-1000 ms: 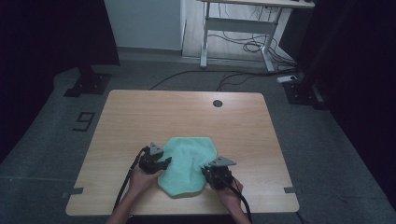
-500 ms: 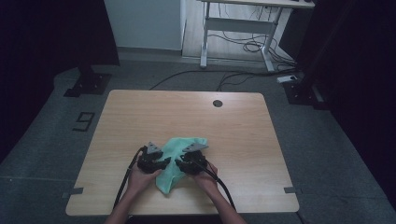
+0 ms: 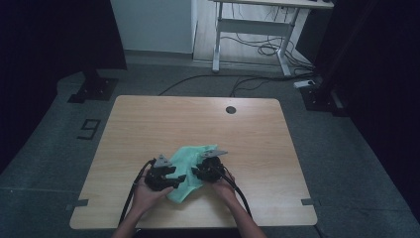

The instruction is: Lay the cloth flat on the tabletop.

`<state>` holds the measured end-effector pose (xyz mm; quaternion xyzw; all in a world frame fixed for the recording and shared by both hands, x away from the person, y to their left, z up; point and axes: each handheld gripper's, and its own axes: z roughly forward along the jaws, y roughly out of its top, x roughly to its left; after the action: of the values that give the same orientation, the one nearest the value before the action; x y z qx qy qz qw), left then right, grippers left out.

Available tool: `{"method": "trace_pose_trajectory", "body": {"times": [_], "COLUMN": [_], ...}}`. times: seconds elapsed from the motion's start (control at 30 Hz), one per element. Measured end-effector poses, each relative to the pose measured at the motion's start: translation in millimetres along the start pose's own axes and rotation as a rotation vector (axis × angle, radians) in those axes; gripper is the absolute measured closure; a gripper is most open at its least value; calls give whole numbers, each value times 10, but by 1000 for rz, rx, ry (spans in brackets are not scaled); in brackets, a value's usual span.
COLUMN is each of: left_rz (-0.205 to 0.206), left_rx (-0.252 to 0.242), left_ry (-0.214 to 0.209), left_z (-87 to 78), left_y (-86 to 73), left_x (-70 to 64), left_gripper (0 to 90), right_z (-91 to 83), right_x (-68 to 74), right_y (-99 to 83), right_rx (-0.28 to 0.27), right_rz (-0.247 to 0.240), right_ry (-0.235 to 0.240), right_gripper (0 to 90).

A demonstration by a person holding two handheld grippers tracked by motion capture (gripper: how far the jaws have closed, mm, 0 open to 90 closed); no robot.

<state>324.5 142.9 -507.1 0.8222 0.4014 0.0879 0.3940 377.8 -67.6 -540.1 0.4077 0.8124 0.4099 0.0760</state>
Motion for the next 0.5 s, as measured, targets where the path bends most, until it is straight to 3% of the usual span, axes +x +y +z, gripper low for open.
{"method": "trace_pose_trajectory", "body": {"times": [0.1, 0.3, 0.5], "left_rz": [-3, 5, 38], "left_rx": [5, 11, 15], "left_ry": [-35, -72, -67], "left_z": [-9, 14, 25], "left_y": [-10, -1, -11], "left_x": [-100, -228, -326], "left_gripper": [379, 321, 308], "right_z": [26, 43, 55], "right_x": [-31, -21, -45], "right_y": [20, 39, 43], "right_rx": [1, 5, -2], "right_rz": [15, 1, 18], "right_ry": [-1, -24, -28], "right_gripper": [680, 679, 679]}}
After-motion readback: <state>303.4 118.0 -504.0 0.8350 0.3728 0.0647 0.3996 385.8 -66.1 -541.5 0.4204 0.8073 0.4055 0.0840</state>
